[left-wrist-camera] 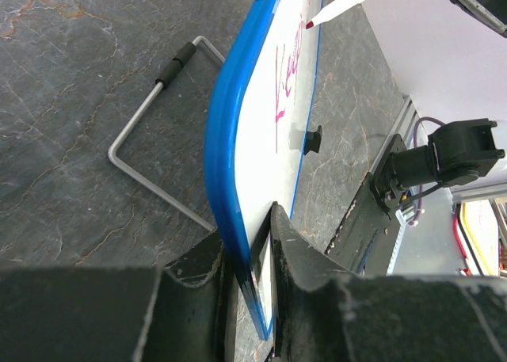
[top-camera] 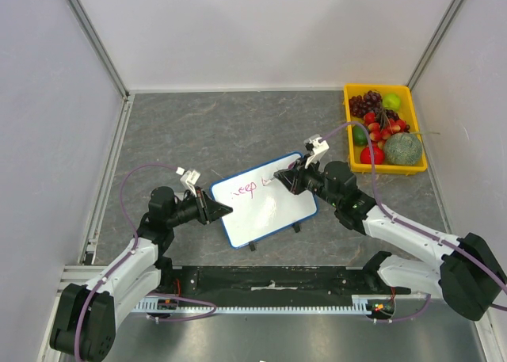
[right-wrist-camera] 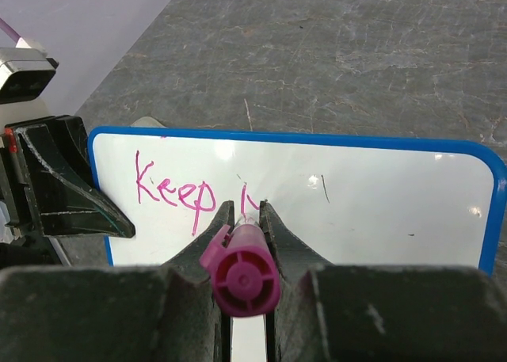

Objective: Write a sentence on the whiteboard

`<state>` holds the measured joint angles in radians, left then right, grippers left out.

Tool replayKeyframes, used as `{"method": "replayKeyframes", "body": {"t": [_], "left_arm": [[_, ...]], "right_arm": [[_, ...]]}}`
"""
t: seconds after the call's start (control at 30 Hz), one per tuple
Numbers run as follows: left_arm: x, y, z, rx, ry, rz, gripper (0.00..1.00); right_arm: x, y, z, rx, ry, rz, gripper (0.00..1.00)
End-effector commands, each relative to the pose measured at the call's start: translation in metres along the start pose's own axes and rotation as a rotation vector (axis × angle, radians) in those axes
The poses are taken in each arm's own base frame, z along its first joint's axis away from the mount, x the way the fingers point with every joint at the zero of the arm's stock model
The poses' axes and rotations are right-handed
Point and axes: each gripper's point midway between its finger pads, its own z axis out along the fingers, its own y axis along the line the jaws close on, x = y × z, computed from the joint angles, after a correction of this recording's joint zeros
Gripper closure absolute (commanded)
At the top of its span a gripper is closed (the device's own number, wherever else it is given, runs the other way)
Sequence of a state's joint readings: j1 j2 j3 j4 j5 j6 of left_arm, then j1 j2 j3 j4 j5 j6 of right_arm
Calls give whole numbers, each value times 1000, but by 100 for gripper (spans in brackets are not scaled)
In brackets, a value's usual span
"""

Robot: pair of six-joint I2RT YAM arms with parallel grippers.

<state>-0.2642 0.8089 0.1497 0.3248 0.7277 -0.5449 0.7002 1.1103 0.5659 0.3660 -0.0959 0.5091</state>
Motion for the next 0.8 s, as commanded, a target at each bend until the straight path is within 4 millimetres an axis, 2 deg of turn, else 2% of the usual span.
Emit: {"method": "replayKeyframes", "body": {"t": [0.0, 0.3, 0.77], "left_arm": [[-7, 11, 1, -41, -35, 88, 98], [-7, 11, 1, -40, -36, 88, 98], [-8, 11, 0, -40, -39, 91, 98]], "right_arm": [[-32, 3, 6, 14, -93, -2, 100], [-45, 5, 10, 17, -116, -3, 100], [-37, -5, 3, 66, -85, -25, 100]]}}
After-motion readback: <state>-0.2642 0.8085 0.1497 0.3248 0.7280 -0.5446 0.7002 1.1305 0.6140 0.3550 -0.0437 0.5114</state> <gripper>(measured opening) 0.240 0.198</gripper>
